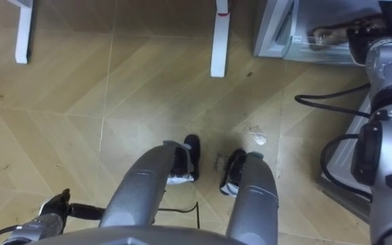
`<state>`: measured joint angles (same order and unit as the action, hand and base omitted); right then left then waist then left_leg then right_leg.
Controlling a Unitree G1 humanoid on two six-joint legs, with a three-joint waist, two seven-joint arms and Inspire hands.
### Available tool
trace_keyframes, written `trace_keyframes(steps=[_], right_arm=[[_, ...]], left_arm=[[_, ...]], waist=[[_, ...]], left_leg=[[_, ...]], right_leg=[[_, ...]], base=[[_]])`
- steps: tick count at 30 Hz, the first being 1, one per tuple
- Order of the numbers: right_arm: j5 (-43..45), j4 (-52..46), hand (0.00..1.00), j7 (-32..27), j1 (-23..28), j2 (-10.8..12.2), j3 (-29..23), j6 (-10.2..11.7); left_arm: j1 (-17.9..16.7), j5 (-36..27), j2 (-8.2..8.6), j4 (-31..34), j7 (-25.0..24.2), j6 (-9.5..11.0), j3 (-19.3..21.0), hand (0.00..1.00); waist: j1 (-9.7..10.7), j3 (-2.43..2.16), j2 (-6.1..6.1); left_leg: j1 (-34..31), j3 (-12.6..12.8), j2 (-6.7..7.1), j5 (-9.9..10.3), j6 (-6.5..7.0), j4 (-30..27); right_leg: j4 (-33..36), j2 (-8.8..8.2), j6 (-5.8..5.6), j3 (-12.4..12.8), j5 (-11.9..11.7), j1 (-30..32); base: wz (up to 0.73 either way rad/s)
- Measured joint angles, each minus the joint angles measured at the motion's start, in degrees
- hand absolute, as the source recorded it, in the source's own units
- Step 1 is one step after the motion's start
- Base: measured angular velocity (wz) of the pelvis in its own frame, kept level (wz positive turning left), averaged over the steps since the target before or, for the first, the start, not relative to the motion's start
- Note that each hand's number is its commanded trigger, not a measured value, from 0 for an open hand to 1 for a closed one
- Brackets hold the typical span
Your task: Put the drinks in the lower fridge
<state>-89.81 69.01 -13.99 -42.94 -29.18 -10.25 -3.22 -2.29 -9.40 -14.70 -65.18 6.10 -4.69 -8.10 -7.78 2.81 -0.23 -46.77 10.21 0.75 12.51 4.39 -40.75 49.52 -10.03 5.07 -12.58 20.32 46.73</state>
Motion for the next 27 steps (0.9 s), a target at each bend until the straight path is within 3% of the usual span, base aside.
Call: trace_keyframes(steps=[11, 17, 20, 21, 22, 26, 27], right_arm=[[2.4, 5.3, 0.0, 3.4, 0.6, 0.1, 2.3, -1.9], [2.8, 6.4, 0.0, 6.9, 3.4, 0.1, 2.8, -1.8], [3.6, 6.3, 0.0, 10.0, 5.7, 0.1, 2.7, -1.7], [4.4, 5.9, 0.0, 11.3, 7.4, 0.1, 2.8, -1.6], [4.8, 5.2, 0.0, 12.4, 9.6, 0.3, 2.7, -1.4], [5.3, 3.4, 0.0, 14.4, 15.0, 0.7, 2.8, -1.2], [5.5, 2.1, 0.0, 15.0, 17.6, 1.4, 2.9, -1.1]], left_arm=[[0.3, 0.2, -0.39, 0.8, -2.1, -0.3, 0.0, 0.0], [0.3, 0.2, -0.72, 0.8, -4.0, -0.8, 0.1, 0.0], [0.3, 0.4, -0.82, 0.7, -5.3, -1.2, 1.2, 0.0], [0.2, 0.3, -0.82, 0.4, -5.5, -1.2, 1.2, 0.0], [0.0, 0.0, -0.82, 0.2, -5.6, -1.2, 1.3, 0.0], [-0.1, 0.0, -0.83, 0.0, -5.6, -1.2, 1.4, 0.0], [-0.4, -0.2, -0.84, 0.1, -5.6, -1.2, 1.4, 0.0]], waist=[[0.2, 0.14, -0.29], [0.3, 0.15, -0.76], [1.6, 0.07, -0.78], [1.7, -0.02, -0.83], [1.7, -0.44, -0.81], [2.0, -1.36, -0.77], [2.1, -2.0, -0.9]], left_leg=[[5.1, 0.0, -1.12, 1.0, 0.22, 0.6], [10.3, 0.7, -1.46, 1.0, 0.2, 4.2], [13.4, 0.6, -1.6, 0.7, 0.03, 6.7], [15.3, 0.7, -1.73, 0.7, -0.04, 8.0], [17.3, 0.8, -1.9, 0.7, -0.07, 9.2], [22.5, 0.9, -1.98, 0.5, -0.32, 13.1], [24.4, 0.9, -1.93, 0.4, -0.5, 14.4]], right_leg=[[-3.2, 1.15, -0.56, -1.1, -0.3, -6.5], [-7.3, 2.18, -1.05, -0.6, -1.4, -11.3], [-10.8, 2.93, -1.43, -1.0, -2.3, -14.8], [-12.6, 3.46, -1.61, -0.9, -2.8, -16.9], [-14.6, 4.04, -1.82, -0.8, -3.3, -19.1], [-20.2, 5.26, -2.47, -0.7, -4.6, -24.9], [-22.2, 5.67, -2.67, -0.6, -5.2, -26.9]], base=[[-0.02], [-0.11], [-0.07], [-0.14], [-0.14], [-0.07], [-0.09]])
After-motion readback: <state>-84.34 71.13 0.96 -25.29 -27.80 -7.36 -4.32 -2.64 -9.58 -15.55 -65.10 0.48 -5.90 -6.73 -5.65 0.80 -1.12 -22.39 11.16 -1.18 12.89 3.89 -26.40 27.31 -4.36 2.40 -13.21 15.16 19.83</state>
